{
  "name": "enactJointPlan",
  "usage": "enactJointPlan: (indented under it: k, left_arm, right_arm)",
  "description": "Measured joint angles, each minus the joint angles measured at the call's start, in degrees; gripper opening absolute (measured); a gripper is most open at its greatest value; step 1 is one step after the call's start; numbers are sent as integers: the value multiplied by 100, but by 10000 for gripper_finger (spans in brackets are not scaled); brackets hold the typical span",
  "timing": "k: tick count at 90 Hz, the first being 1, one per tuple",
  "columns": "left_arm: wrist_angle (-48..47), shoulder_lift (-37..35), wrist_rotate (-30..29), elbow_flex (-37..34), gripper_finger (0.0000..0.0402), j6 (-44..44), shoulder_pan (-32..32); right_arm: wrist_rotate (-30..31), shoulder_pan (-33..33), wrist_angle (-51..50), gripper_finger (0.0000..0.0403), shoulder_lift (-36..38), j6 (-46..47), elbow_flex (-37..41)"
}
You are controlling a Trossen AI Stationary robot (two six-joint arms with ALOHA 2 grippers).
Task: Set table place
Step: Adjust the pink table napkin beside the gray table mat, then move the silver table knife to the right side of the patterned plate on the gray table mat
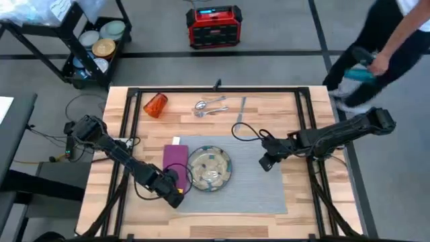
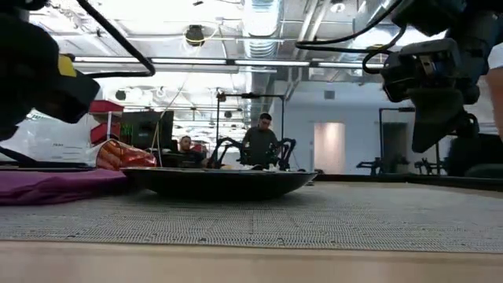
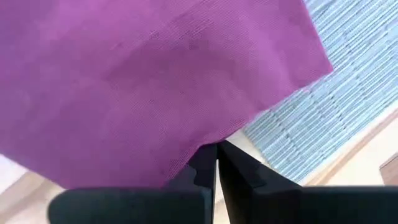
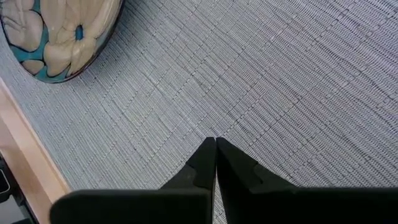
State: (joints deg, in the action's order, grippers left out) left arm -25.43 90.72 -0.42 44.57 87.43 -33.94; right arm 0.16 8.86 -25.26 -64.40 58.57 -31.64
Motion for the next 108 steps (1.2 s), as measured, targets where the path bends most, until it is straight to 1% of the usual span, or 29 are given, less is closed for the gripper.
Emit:
enactJointPlan:
  k: [11,23,33,38,42,51,58,63,67,73,78,82,91,96,102,108]
  left_arm:
    - [-7,-258,-115,-6,0,139,-10]
    - [-320,-891,-139,-6,0,362,-17]
    - [-538,-1618,-615,-6,0,569,-17]
    - [-539,-1997,-1019,-3,0,559,10]
    - [-530,-2278,-1461,-3,0,499,60]
    - [-469,-2829,-2657,5,0,321,304]
    - [-459,-3113,-3573,5,0,119,596]
    - [-460,-3246,-4013,5,0,-37,881]
    - [-443,-3310,-4212,5,0,-183,1152]
    - [-350,-3336,-4279,5,0,-506,1627]
    - [-215,-3334,-4199,5,0,-867,1996]
    - [-41,-3327,-4081,5,0,-1241,2281]
    - [374,-3260,-3636,8,0,-2273,2890]
    - [548,-3235,-3339,8,0,-2920,3192]
    - [780,-3183,-2934,16,0,-3566,3530]
    - [856,-3146,-2491,16,0,-4014,3824]
  right_arm:
    - [-2,-1,19,0,2,-21,0]
    - [-28,-132,-68,0,2,-321,-240]
    - [-33,-366,-266,0,2,-928,-758]
    - [-39,-533,-390,0,2,-1358,-1093]
    - [-39,-690,-460,0,2,-1748,-1386]
    - [-39,-1131,-558,0,2,-2747,-2025]
    - [-39,-1531,-541,0,-15,-3486,-2486]
    - [-38,-1868,-542,0,-64,-3938,-2788]
    - [-37,-2165,-554,0,-136,-4194,-3003]
    - [-37,-2628,-559,0,-332,-4433,-3331]
    - [-52,-3026,-654,0,-559,-4633,-3599]
    - [-234,-3327,-789,0,-810,-4850,-3845]
    - [-882,-3976,-1262,0,-1545,-5330,-4493]
    - [-1113,-4253,-1609,1,-2042,-5524,-4905]
    - [-1358,-4514,-1994,4,-2648,-5823,-5406]
    - [-1710,-4698,-2405,12,-3219,-6194,-5912]
